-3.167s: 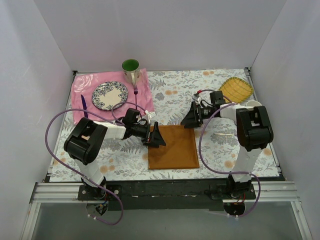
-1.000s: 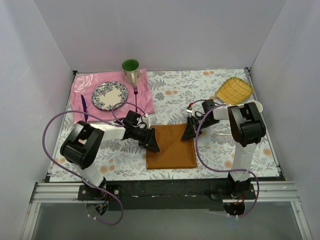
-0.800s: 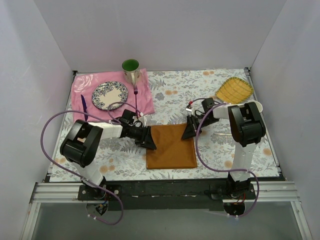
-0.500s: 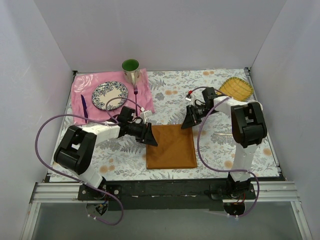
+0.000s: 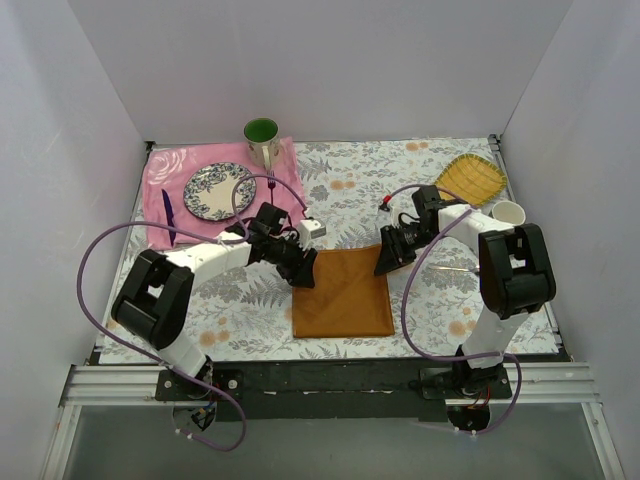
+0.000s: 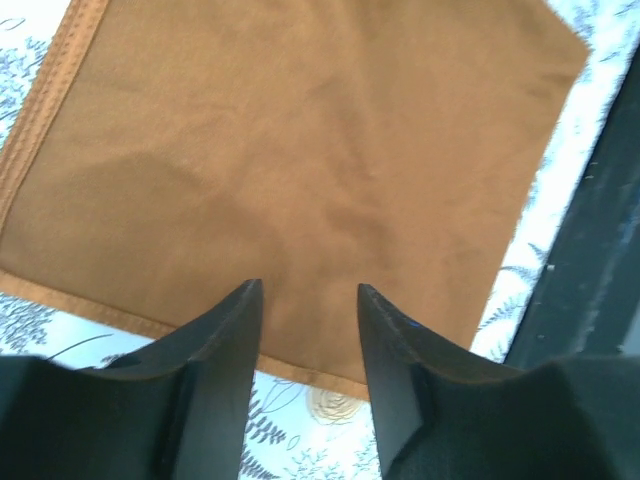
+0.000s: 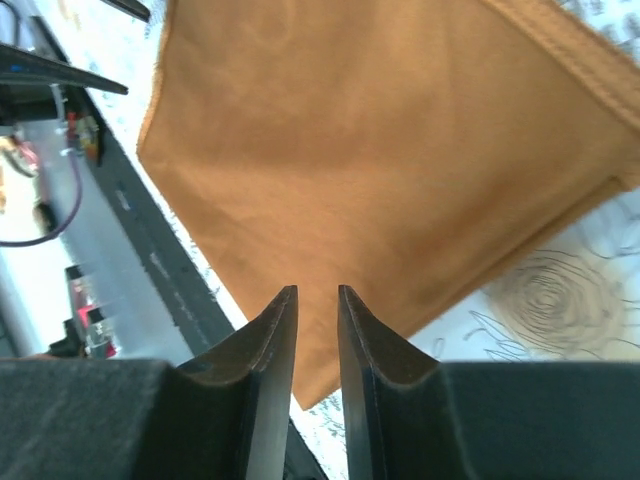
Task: Fold the napkin into a case and place the utensils inside
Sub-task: Smooth out the lower triangle-folded napkin at the center of the board.
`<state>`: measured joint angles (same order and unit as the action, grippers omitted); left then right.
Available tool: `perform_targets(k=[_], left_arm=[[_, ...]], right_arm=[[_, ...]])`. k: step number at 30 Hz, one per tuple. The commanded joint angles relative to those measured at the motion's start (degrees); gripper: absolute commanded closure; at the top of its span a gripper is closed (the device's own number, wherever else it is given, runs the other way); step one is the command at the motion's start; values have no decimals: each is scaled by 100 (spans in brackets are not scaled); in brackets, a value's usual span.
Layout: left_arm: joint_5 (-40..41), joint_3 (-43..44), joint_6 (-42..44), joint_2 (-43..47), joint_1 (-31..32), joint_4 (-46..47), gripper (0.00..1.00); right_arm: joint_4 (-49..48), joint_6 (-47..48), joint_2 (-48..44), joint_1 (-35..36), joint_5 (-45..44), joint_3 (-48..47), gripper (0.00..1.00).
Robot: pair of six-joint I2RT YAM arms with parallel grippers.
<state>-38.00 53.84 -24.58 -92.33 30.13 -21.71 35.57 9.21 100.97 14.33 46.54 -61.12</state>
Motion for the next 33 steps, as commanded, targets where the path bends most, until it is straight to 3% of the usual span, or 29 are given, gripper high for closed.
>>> perform_targets(k=[1, 8, 18, 25, 33], left_arm=[[600, 205, 375, 243, -51, -131, 54], [635, 1259, 560, -442, -692, -694, 45], [979, 2095, 103, -1260, -939, -773, 41], [1014, 2165, -56, -1603, -1088, -808, 41], [952, 2271, 102, -1814, -1088, -1054, 42]], right_arm=[[327, 554, 45, -44, -461, -671, 64], [1487, 1680, 1028, -334, -655, -2139, 45], [2085, 1926, 2084, -448, -779, -3485, 35], [2059, 1926, 2348, -413, -489, -3477, 34], [2059, 1812, 2621, -290, -163, -3529, 40]])
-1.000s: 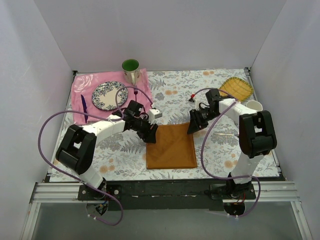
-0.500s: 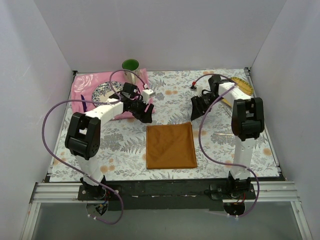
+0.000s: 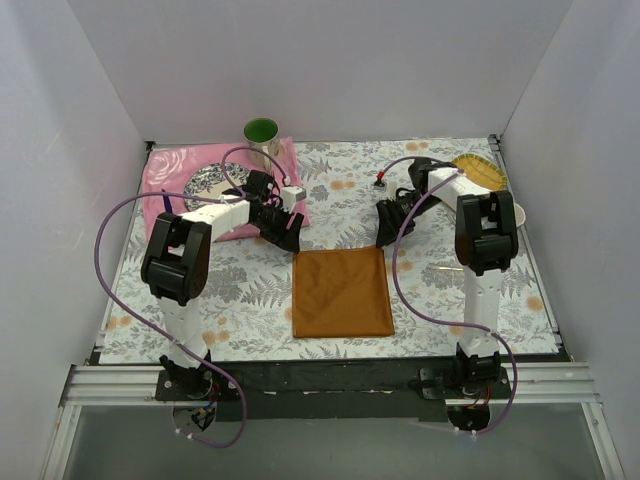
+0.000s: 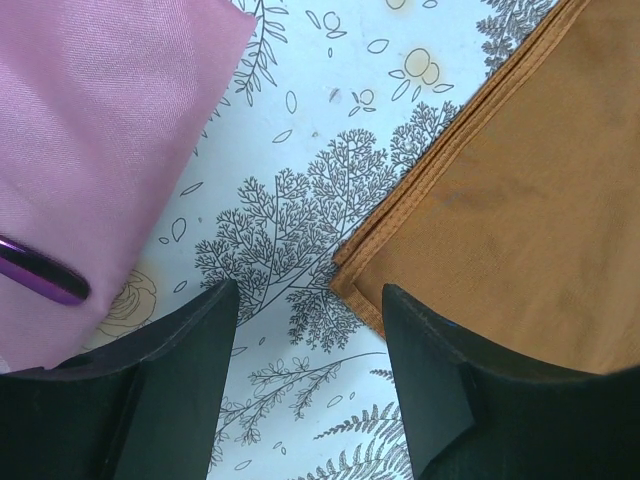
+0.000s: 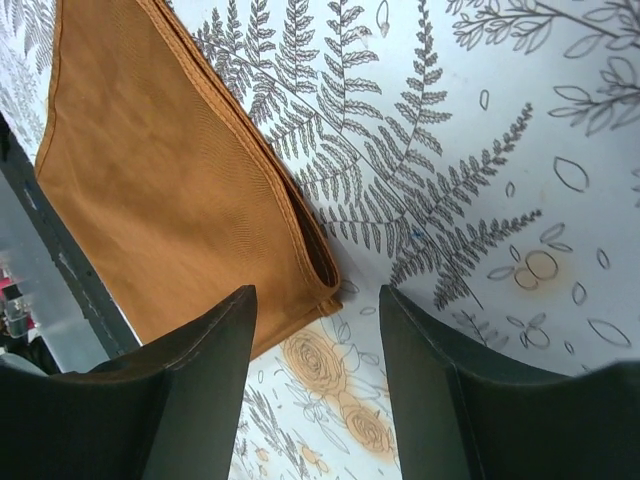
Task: Fold the napkin into a case and place the utensils inside
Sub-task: Smooth out the lower triangle-folded napkin at the center of the board.
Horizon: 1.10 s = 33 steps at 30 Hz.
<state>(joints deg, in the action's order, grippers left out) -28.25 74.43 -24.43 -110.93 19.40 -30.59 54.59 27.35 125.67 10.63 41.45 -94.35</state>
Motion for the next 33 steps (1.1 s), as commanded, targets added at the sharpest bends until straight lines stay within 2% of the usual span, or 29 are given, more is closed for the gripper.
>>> perform_targets(k=[1, 9, 20, 27, 33], left_arm=[[-31, 212, 87, 37, -24, -167, 42], [-190, 256, -27, -69, -50, -307, 42], [-242, 124, -62, 10, -94, -308, 42], [-839, -464, -1, 731, -112, 246, 41], [-1647, -377, 359, 802, -112, 606, 41]], right_arm=[[157, -19, 169, 88, 398, -207, 41], [351, 15, 222, 106, 390, -146, 44], [562, -37, 90, -88, 179, -137, 43], [518, -195, 54, -105, 486, 30, 45], [316, -450, 11, -298, 812, 338, 57]])
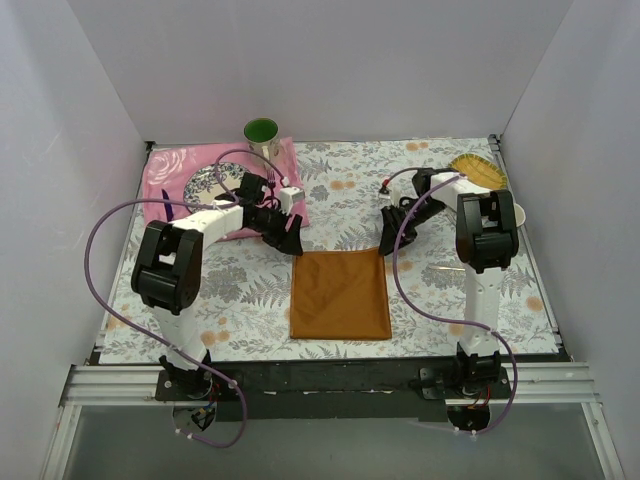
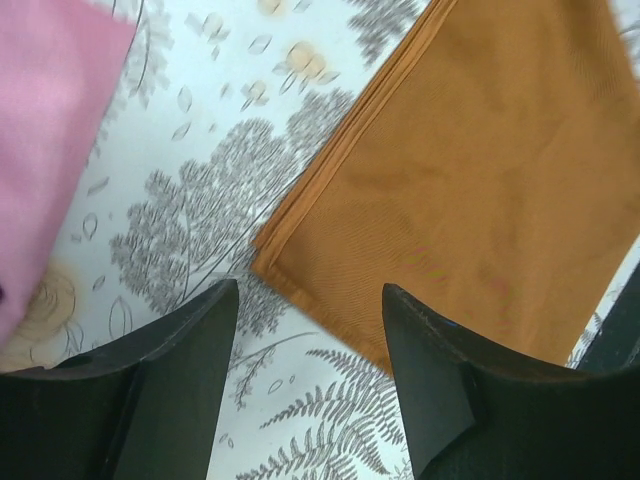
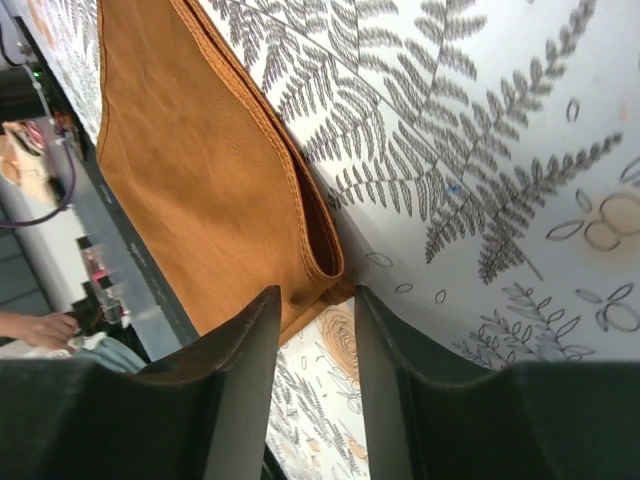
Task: Fold the napkin into a case and place the utensils inside
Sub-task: Smooth out the lower triangle-folded napkin at the center of the board.
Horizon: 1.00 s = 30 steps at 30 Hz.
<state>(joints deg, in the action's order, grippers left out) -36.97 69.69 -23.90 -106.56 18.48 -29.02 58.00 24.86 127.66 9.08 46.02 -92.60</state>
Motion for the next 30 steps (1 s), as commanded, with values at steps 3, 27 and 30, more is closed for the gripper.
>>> perform_targets(k=[3, 27, 30], left_arm=[[-1206, 316, 508, 154, 68, 686, 41], [-636, 958, 456, -988, 1641, 1733, 41], [-574, 1222, 544, -1164, 1720, 1715, 40]], right_arm=[[-218, -367, -241, -249, 460, 303, 60], [-1748, -1387, -505, -372, 601, 1446, 72], [-1871, -1423, -461, -337, 636, 1464, 73]])
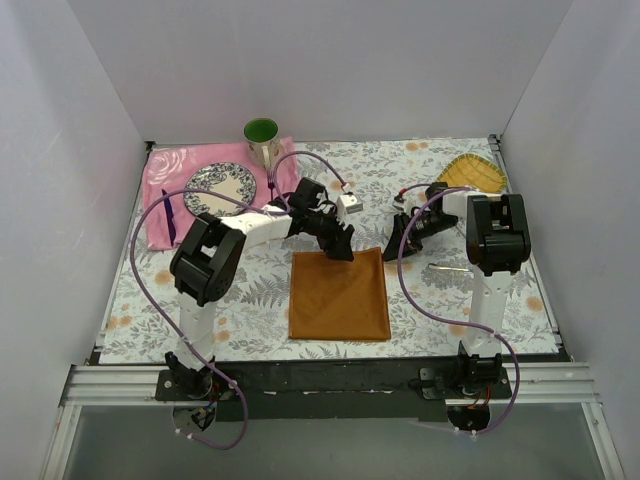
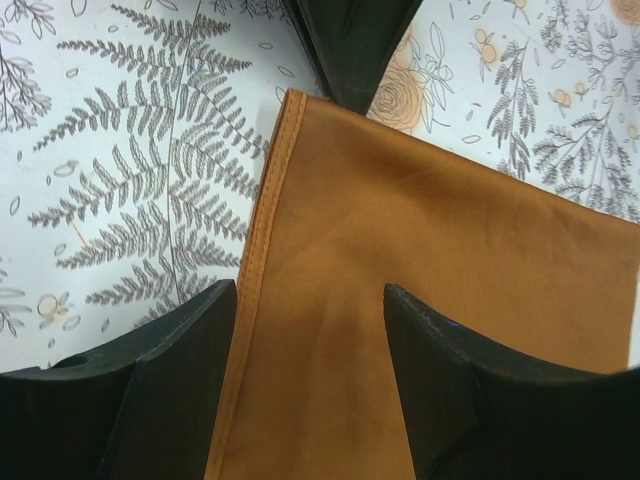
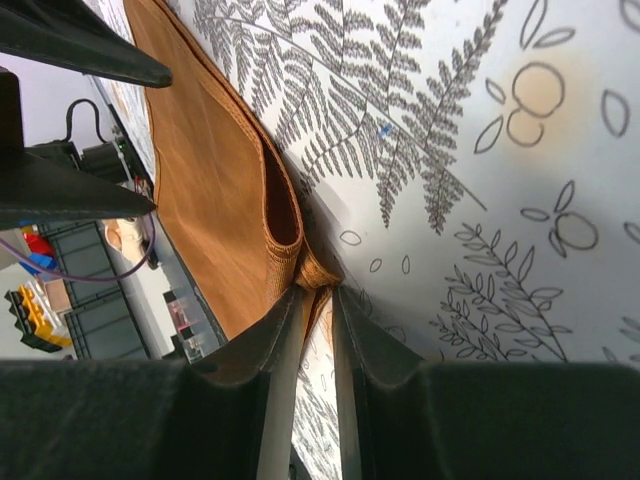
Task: Fold the napkin into a case and place the utensils inside
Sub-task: Smooth out the lower triangle-folded napkin at the center of the board.
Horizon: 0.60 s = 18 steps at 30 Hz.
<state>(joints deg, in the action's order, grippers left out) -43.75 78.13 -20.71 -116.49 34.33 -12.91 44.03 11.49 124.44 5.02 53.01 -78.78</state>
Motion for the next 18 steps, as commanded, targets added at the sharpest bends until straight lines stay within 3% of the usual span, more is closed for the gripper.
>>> perform_targets(k=[1, 3, 12, 18], left_arm=[[94, 448, 234, -286, 153, 104, 40], [138, 650, 260, -418, 206, 95, 39], [174, 959, 173, -884, 355, 359, 40], [77, 967, 207, -981, 434, 420, 42]], right_arm=[[-483, -76, -113, 70, -72, 74, 74], [-527, -76, -87, 78, -89, 82, 82], [-764, -278, -61, 78, -151, 197, 99], [-808, -305, -52, 78, -98, 241, 99]])
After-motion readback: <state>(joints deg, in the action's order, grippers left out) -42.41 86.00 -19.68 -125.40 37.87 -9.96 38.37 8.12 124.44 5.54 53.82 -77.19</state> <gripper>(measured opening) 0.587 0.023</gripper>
